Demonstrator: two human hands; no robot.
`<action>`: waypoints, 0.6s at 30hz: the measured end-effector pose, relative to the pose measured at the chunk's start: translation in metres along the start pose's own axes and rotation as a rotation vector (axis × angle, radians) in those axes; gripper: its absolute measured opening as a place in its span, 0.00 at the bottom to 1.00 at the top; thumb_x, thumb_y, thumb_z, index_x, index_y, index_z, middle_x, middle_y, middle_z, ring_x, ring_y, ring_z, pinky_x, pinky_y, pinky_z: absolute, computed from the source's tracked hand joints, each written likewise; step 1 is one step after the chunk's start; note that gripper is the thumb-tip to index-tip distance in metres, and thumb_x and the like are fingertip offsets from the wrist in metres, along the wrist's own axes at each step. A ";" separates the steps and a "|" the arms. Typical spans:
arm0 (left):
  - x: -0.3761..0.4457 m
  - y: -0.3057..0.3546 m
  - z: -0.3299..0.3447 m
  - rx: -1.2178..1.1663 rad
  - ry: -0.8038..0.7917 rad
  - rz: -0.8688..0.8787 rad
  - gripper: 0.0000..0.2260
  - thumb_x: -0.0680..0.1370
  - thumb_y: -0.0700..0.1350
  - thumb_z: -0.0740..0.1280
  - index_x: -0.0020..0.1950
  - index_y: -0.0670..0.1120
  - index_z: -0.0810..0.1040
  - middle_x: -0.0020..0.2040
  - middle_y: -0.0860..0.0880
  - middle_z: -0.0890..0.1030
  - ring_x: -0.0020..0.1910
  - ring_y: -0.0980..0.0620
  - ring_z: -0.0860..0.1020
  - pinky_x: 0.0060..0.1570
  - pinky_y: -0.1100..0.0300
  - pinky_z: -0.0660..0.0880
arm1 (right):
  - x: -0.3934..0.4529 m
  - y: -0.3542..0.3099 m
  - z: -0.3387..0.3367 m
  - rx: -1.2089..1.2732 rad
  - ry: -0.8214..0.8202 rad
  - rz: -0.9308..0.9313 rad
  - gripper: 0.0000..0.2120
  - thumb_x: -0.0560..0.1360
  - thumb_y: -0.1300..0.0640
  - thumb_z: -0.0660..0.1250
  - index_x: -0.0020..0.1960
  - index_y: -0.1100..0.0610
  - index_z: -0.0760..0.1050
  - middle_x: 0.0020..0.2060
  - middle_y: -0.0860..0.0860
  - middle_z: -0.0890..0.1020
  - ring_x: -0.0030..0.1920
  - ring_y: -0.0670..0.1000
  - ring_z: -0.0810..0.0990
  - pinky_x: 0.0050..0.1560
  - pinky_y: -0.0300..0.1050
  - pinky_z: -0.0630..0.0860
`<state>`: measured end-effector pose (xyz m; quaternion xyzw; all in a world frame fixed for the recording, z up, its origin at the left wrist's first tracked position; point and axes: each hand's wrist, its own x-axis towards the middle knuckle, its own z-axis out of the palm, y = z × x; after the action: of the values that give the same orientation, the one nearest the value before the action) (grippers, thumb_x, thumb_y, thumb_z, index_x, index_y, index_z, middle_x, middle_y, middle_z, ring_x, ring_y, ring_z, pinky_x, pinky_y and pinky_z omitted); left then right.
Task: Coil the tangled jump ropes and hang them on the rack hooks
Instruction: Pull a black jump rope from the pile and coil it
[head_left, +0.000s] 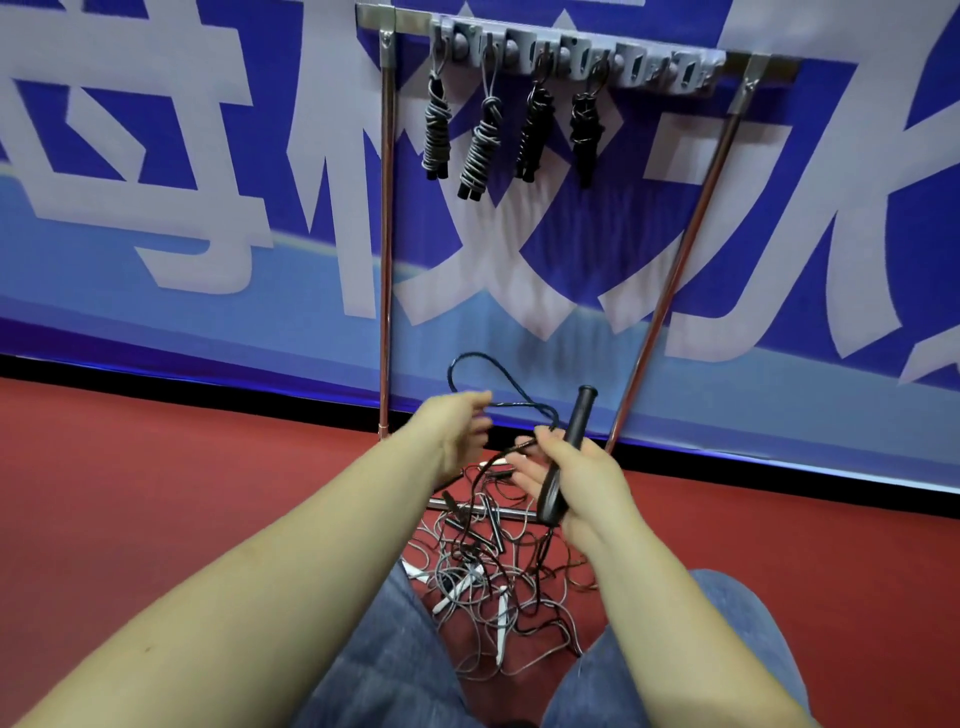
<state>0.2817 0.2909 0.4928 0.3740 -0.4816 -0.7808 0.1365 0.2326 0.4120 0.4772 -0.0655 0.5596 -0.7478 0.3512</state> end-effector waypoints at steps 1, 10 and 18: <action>0.004 -0.014 -0.001 0.079 -0.051 -0.005 0.10 0.82 0.47 0.60 0.52 0.42 0.76 0.50 0.46 0.77 0.49 0.49 0.75 0.55 0.57 0.68 | 0.002 -0.008 0.002 0.056 0.009 0.019 0.03 0.79 0.62 0.62 0.45 0.59 0.72 0.32 0.53 0.82 0.29 0.49 0.83 0.30 0.40 0.80; -0.010 -0.052 -0.019 0.502 -0.164 0.324 0.15 0.83 0.50 0.56 0.45 0.46 0.80 0.43 0.50 0.83 0.48 0.49 0.79 0.55 0.57 0.71 | 0.025 -0.065 0.008 0.232 0.014 -0.007 0.07 0.80 0.62 0.61 0.43 0.60 0.72 0.26 0.50 0.82 0.27 0.47 0.82 0.28 0.38 0.79; -0.018 -0.020 -0.006 0.197 -0.083 0.305 0.13 0.84 0.43 0.54 0.43 0.44 0.73 0.35 0.47 0.75 0.35 0.52 0.79 0.31 0.64 0.77 | 0.020 -0.039 -0.008 -0.054 -0.039 0.012 0.03 0.79 0.62 0.62 0.52 0.57 0.73 0.41 0.54 0.81 0.36 0.50 0.83 0.43 0.44 0.79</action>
<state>0.3012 0.3072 0.4827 0.2757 -0.6121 -0.7148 0.1958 0.1965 0.4114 0.5027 -0.0861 0.5730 -0.7290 0.3646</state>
